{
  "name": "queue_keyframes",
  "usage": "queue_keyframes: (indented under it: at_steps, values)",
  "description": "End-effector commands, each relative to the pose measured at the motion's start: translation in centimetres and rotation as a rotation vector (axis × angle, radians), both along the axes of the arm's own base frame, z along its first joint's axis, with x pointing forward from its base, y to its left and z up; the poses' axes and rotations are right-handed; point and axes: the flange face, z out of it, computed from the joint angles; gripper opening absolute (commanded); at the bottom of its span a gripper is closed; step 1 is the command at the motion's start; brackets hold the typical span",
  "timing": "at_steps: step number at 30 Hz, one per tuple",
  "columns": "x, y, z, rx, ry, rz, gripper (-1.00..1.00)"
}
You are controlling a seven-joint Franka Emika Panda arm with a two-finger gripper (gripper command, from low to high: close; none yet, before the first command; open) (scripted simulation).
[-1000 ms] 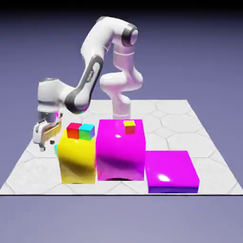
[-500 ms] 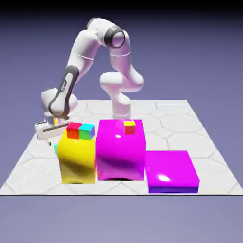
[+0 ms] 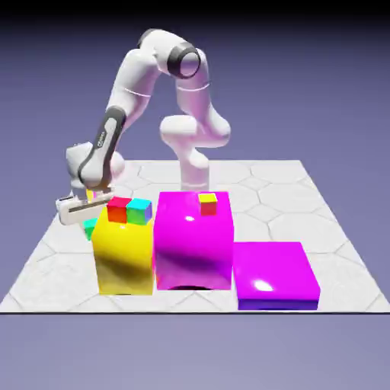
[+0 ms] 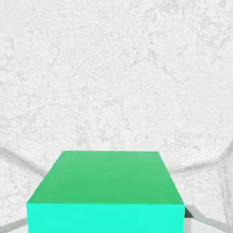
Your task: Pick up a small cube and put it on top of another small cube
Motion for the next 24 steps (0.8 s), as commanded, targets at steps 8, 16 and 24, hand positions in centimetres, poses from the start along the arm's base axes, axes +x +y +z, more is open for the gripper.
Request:
queue_keyframes:
  at_steps: [8, 16, 24]
  values:
    - [8.5, -0.2, 6.4, -0.040, -0.117, 0.580, -1.00]
    - [17.4, 3.9, 17.1, -0.094, -0.179, 1.336, -1.00]
    - [20.4, 11.4, 24.4, -0.061, -0.108, 1.723, -1.00]
